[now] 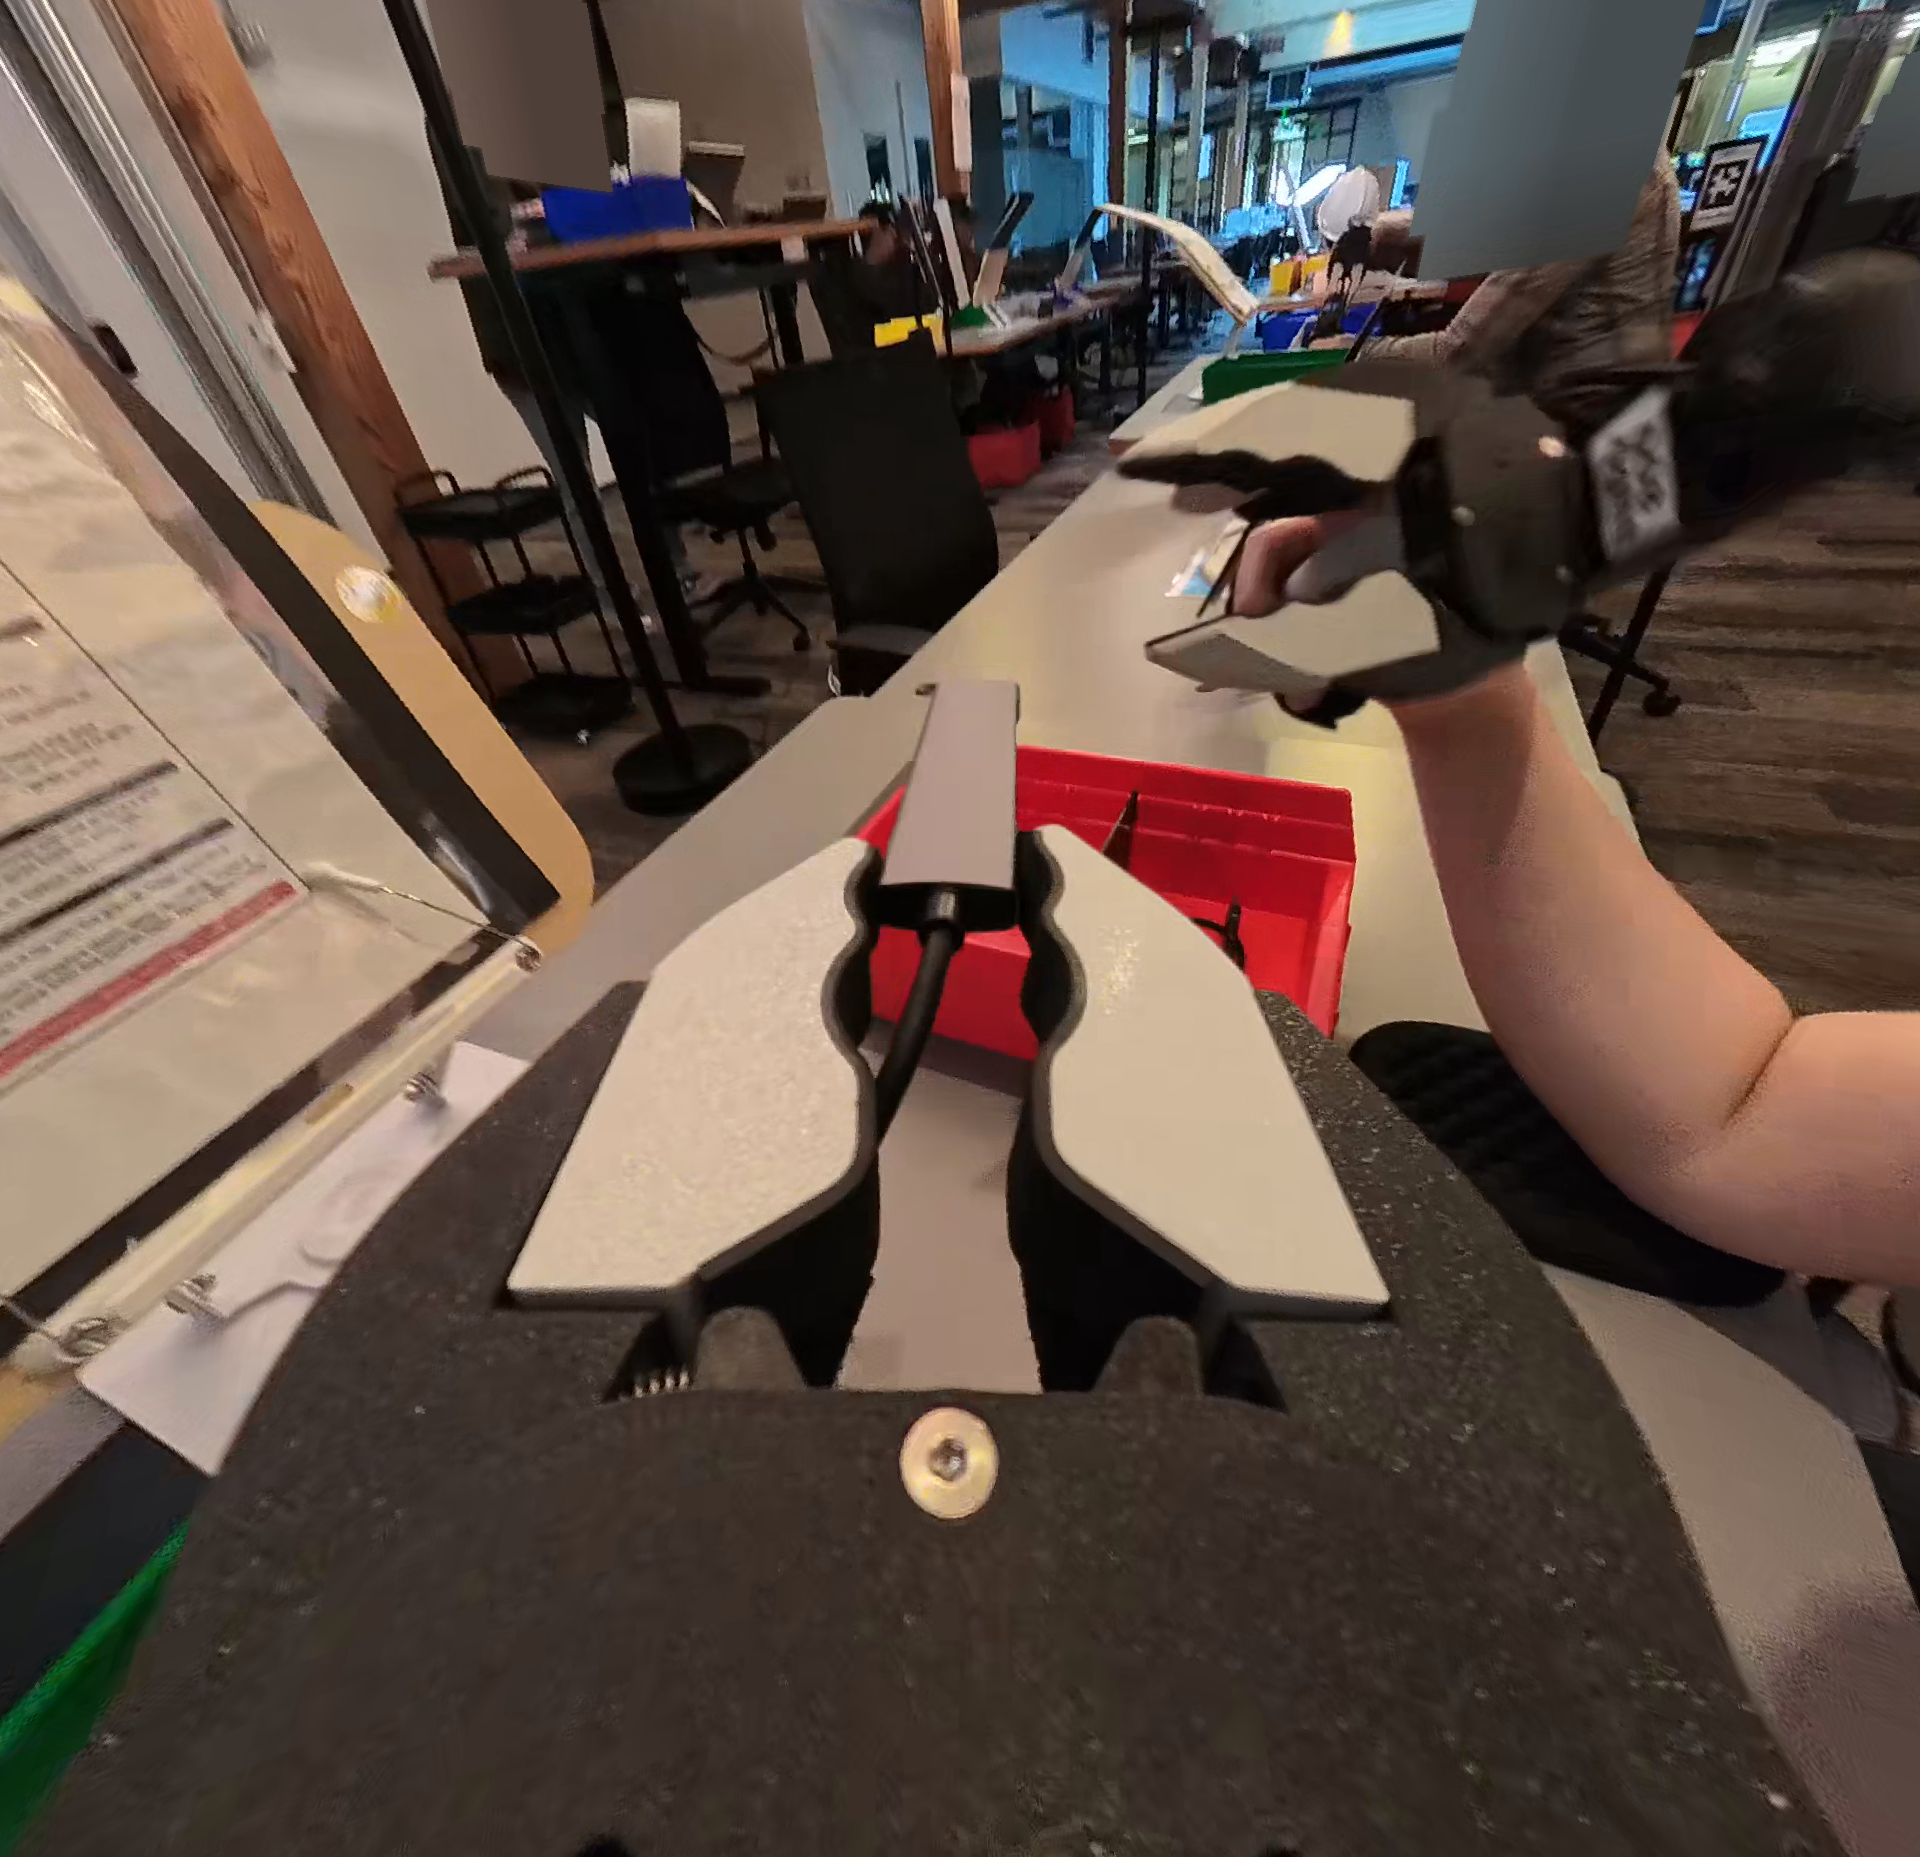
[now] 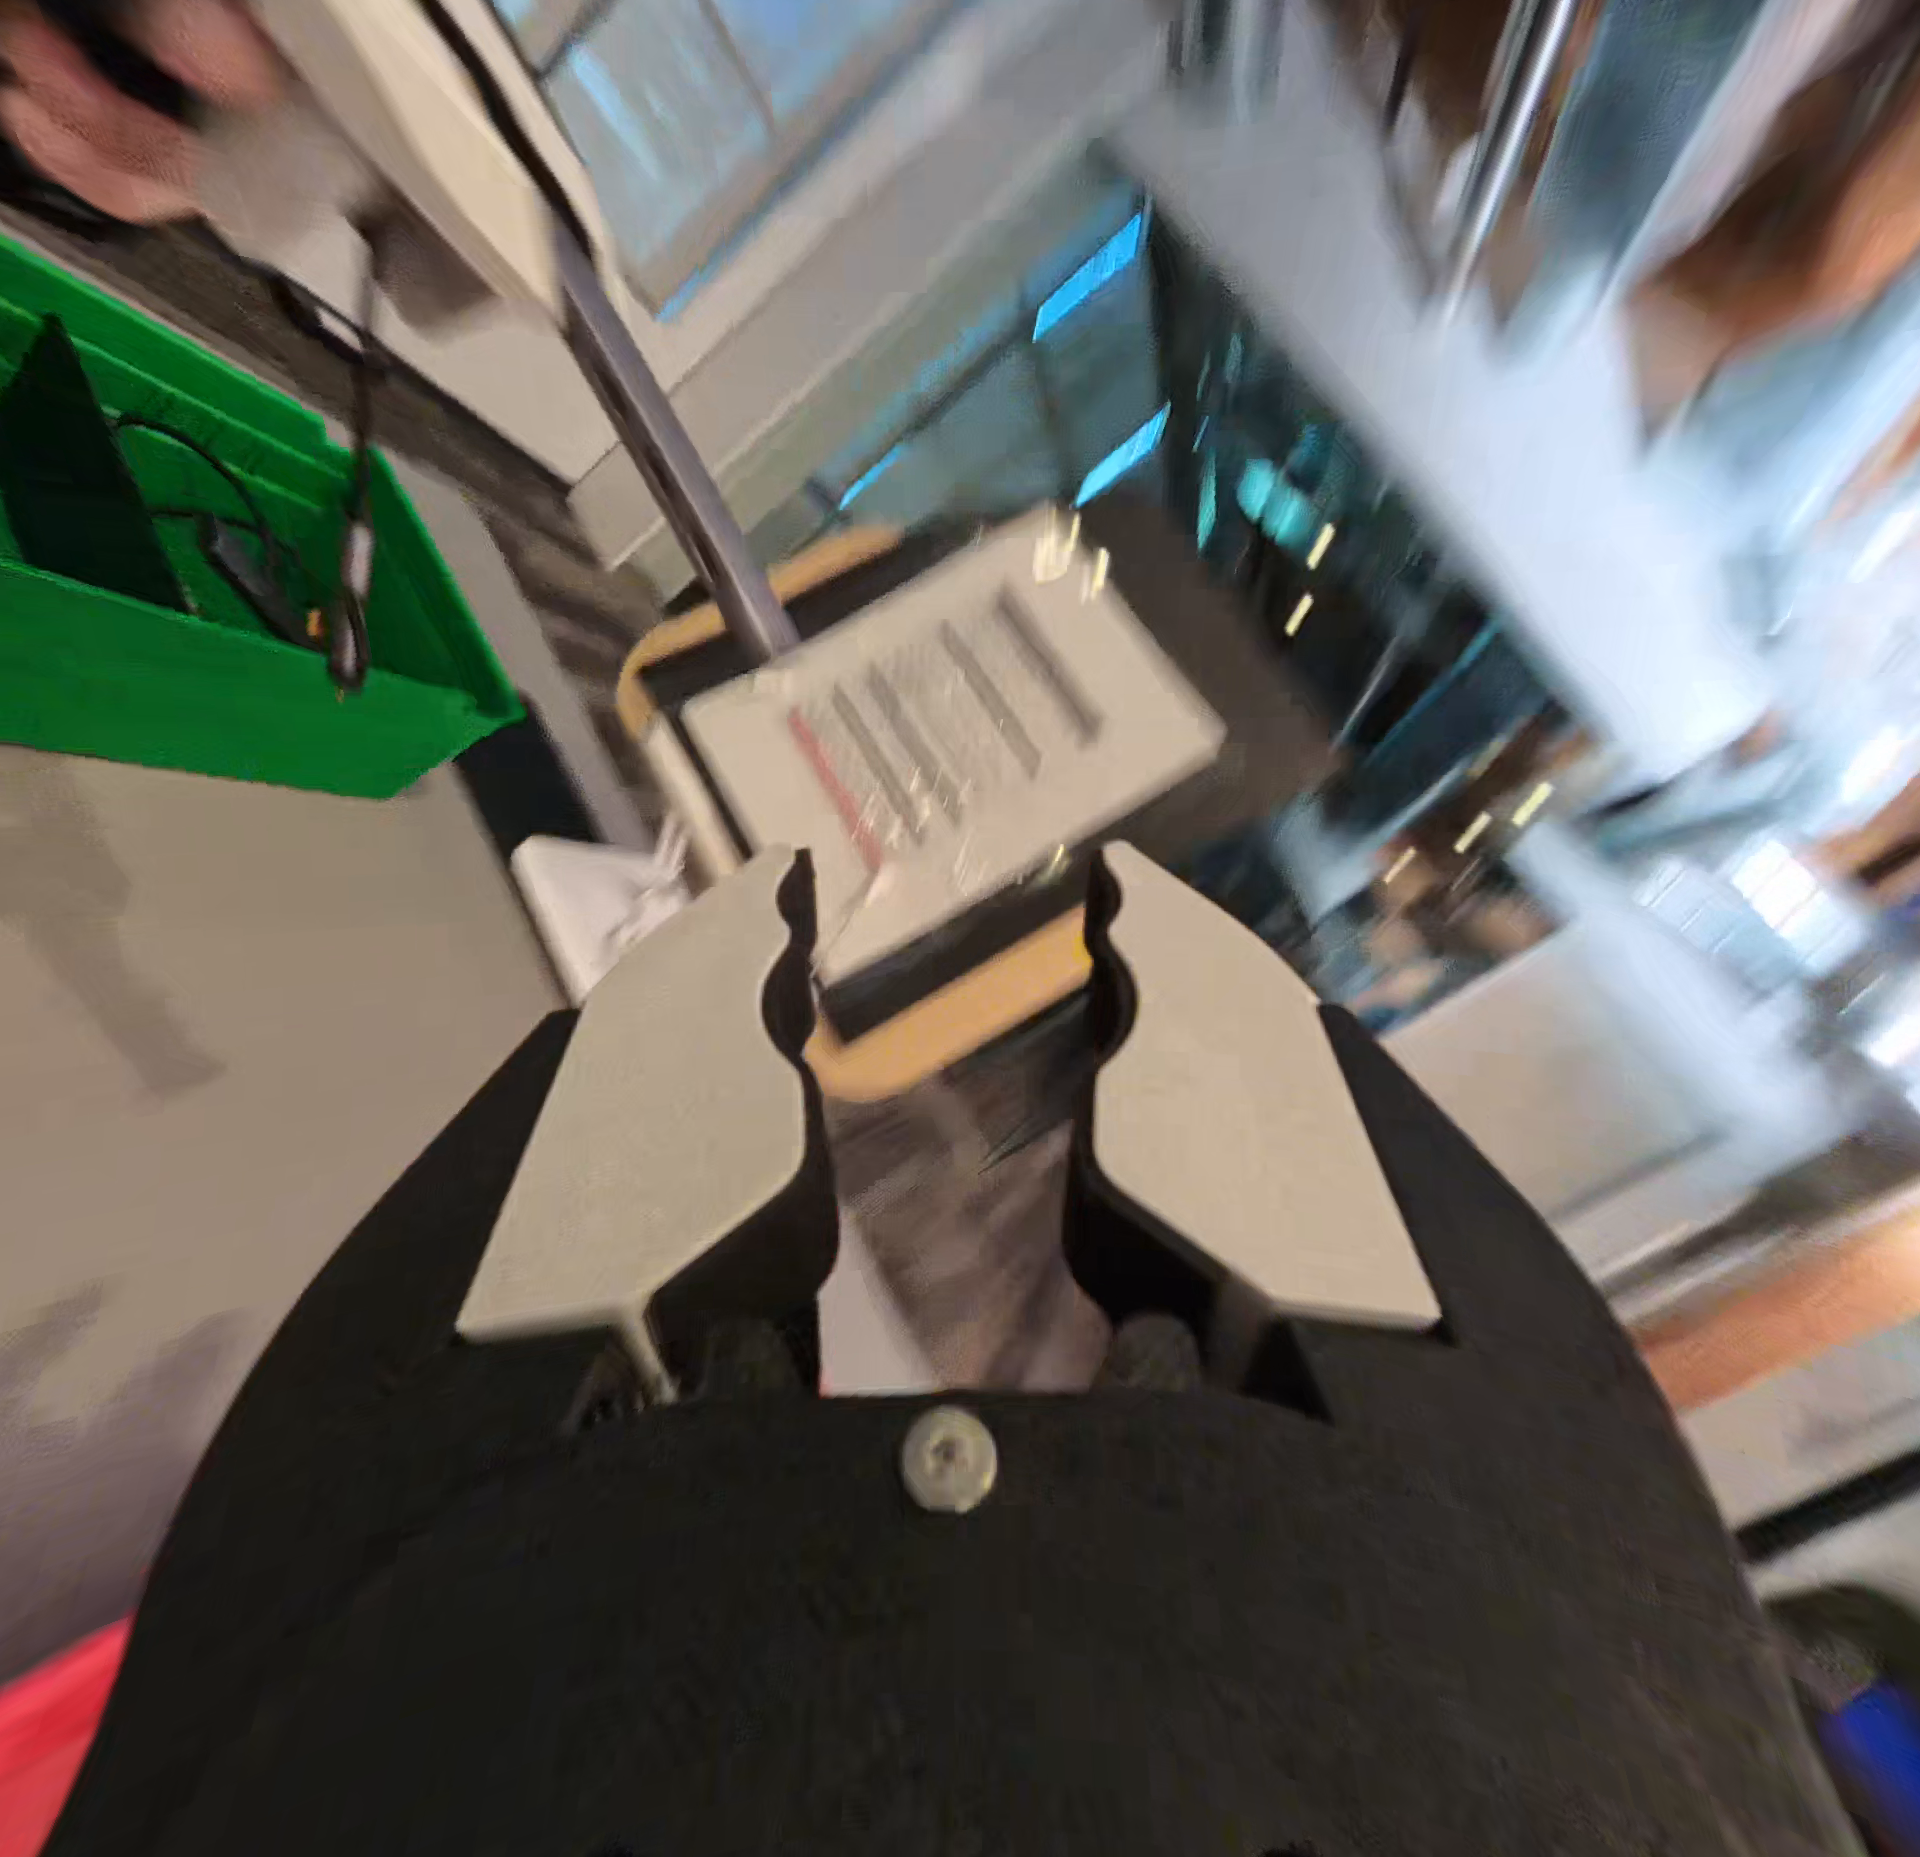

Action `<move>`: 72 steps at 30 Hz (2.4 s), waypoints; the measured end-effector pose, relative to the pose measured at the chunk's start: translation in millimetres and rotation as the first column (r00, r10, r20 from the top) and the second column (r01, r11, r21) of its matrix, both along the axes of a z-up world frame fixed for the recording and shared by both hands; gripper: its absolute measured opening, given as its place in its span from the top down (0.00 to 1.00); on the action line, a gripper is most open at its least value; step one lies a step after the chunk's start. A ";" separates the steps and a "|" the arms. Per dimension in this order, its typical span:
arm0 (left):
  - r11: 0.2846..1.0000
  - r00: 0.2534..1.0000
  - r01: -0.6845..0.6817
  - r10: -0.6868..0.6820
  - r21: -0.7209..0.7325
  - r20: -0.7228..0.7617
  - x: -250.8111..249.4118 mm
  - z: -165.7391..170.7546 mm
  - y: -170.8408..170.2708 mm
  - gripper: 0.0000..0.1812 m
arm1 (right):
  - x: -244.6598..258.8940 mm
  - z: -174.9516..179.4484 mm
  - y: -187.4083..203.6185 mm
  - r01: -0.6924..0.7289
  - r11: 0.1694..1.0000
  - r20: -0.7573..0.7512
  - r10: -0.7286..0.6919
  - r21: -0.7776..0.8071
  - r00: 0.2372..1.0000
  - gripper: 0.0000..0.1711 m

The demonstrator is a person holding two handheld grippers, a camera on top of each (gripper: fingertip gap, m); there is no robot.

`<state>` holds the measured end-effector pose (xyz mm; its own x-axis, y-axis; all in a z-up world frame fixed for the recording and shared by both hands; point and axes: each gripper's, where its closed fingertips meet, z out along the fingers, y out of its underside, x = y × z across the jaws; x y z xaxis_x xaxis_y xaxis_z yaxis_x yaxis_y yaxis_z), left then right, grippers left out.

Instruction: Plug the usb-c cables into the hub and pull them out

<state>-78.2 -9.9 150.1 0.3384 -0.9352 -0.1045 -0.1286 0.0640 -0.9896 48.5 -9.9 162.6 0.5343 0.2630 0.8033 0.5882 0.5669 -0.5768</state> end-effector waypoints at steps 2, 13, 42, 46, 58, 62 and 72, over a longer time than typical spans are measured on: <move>0.999 1.000 0.017 -0.018 -0.040 -0.007 7.0 -6.6 1.5 0.87 | -45.9 -2.1 -11.8 -0.061 0.987 0.137 0.040 0.151 0.990 0.73; 0.981 0.984 0.173 -0.168 -0.088 0.057 27.0 -8.2 -13.6 0.83 | -63.1 -27.8 11.0 -0.035 0.997 0.216 0.021 0.064 0.976 0.94; 0.993 0.999 0.028 -0.023 -0.115 0.043 -20.9 -5.0 15.0 0.68 | 158.9 -253.0 124.5 0.493 0.433 0.350 -0.370 -0.755 0.860 0.88; 0.982 0.987 -0.156 0.158 -0.106 0.011 -65.5 -7.2 42.7 0.67 | 170.7 -226.8 120.7 0.458 0.465 0.240 -0.454 -0.758 0.858 0.75; 0.735 0.802 -0.574 0.416 -0.362 -0.428 -206.2 -125.7 102.4 0.75 | 155.6 -98.0 78.1 0.373 0.753 -0.030 -0.460 -0.541 0.887 0.75; 0.572 0.697 -0.693 0.377 -0.438 -0.611 -208.7 -172.1 113.8 0.75 | 133.8 -82.3 72.1 0.354 0.797 -0.018 -0.416 -0.490 0.909 0.75; 0.341 0.566 -0.805 0.196 -0.486 -0.801 -196.2 -239.0 116.5 0.73 | 119.9 -95.4 77.8 0.417 0.770 0.116 -0.416 -0.483 0.902 0.75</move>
<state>-274.3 106.6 -88.9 0.9257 -0.3485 0.1469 -0.3002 -0.9134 -0.2750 168.3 67.9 67.2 0.6816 0.3689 0.6320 0.7024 -0.0877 -0.7064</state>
